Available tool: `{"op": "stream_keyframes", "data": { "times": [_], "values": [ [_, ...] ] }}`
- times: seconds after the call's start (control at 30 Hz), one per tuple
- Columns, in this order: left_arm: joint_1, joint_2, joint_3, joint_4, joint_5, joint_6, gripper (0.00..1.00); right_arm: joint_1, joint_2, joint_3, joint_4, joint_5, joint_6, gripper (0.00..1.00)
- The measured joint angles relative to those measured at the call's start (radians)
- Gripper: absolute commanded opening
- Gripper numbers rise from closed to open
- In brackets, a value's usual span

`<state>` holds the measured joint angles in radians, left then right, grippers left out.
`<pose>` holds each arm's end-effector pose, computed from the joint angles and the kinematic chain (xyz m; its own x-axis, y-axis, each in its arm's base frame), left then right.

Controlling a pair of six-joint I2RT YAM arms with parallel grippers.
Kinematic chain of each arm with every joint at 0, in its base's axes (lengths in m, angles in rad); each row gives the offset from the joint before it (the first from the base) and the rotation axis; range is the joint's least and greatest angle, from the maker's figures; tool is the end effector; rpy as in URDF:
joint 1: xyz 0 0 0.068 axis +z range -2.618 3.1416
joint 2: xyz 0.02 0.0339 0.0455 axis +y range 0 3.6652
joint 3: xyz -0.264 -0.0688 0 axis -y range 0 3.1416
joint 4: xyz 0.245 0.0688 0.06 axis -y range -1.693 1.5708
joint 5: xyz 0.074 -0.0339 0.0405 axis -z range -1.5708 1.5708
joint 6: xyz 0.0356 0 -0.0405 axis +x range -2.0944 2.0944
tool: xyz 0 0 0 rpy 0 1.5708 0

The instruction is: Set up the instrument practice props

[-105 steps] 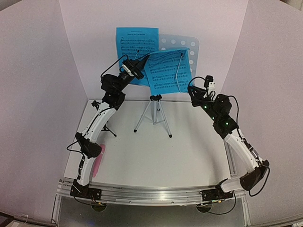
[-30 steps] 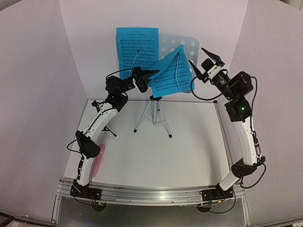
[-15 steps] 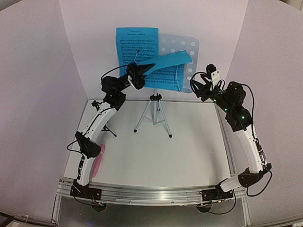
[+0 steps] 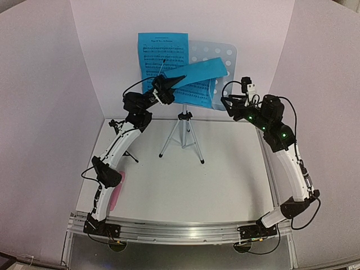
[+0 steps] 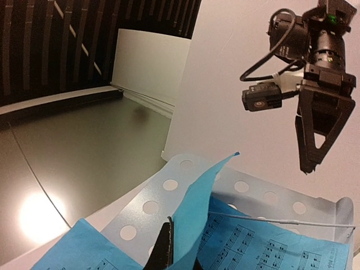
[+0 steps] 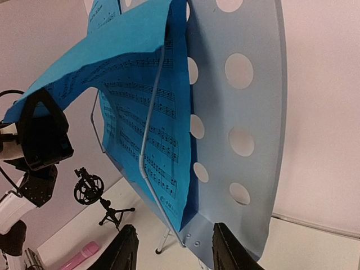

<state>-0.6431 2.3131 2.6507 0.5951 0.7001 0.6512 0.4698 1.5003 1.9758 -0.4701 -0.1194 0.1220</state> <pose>0.3624 -0.3002 0.5271 0.9754 -0.1516 -0.1601 0.2194 0.5957 0.7727 0.2666 0.1401 0.5429 -0.0629 0.1036 -0.9926 -0.5522 0.8249 0.1211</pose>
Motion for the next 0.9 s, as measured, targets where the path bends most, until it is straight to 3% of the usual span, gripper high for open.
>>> {"op": "stream_keyframes", "data": {
  "times": [0.37, 0.9],
  "values": [
    [-0.016, 0.000, 0.001, -0.022, -0.106, -0.257, 0.00, 0.000, 0.076, 0.046, 0.026, -0.044, 0.088, 0.42],
    [-0.037, 0.048, 0.064, -0.008, -0.123, -0.305, 0.01, 0.067, 0.091, 0.046, 0.179, -0.056, 0.092, 0.42]
  ]
}}
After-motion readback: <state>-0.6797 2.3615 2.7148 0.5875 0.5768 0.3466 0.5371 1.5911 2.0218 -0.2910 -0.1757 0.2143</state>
